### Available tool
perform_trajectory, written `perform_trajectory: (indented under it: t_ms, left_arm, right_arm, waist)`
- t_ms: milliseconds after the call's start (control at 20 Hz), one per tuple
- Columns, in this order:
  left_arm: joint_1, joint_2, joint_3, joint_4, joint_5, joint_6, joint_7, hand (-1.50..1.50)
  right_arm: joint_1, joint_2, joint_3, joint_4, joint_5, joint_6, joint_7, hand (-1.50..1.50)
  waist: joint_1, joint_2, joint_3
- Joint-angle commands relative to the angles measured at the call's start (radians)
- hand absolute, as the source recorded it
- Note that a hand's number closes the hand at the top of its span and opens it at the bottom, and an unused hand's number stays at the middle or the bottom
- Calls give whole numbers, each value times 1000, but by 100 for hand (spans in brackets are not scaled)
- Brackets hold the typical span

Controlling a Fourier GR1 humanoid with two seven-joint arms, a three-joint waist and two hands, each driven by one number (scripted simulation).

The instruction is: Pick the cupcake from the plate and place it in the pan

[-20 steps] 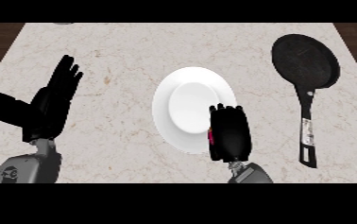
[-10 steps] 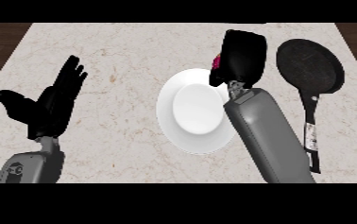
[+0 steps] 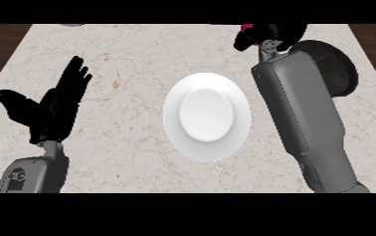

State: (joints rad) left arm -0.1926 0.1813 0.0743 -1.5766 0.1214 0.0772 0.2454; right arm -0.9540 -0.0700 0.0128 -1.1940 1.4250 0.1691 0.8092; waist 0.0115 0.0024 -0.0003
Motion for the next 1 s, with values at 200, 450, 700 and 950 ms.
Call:
perform_trajectory:
  t_ms: [200,450,700,950]
  left_arm:
    - [12,-3,3,10,-8,-13,-30,0]
    - [84,5,10,-50,6,-32,-28,0]
    - [8,-28,1,6,-20,3,-25,0]
    - [-5,-33,2,87,-33,-18,-98,0]
  right_arm:
    - [-8,-193,-173,136,-68,-177,-138,150]
    - [125,-313,-272,125,-162,-270,-282,150]
    - [102,-334,-317,323,-213,-401,-393,150]
    - [97,-350,-364,525,-276,-530,-564,150]
  waist:
    - [-1,3,0]
    - [-5,-1,1]
    - [0,3,1]
    - [9,9,1]
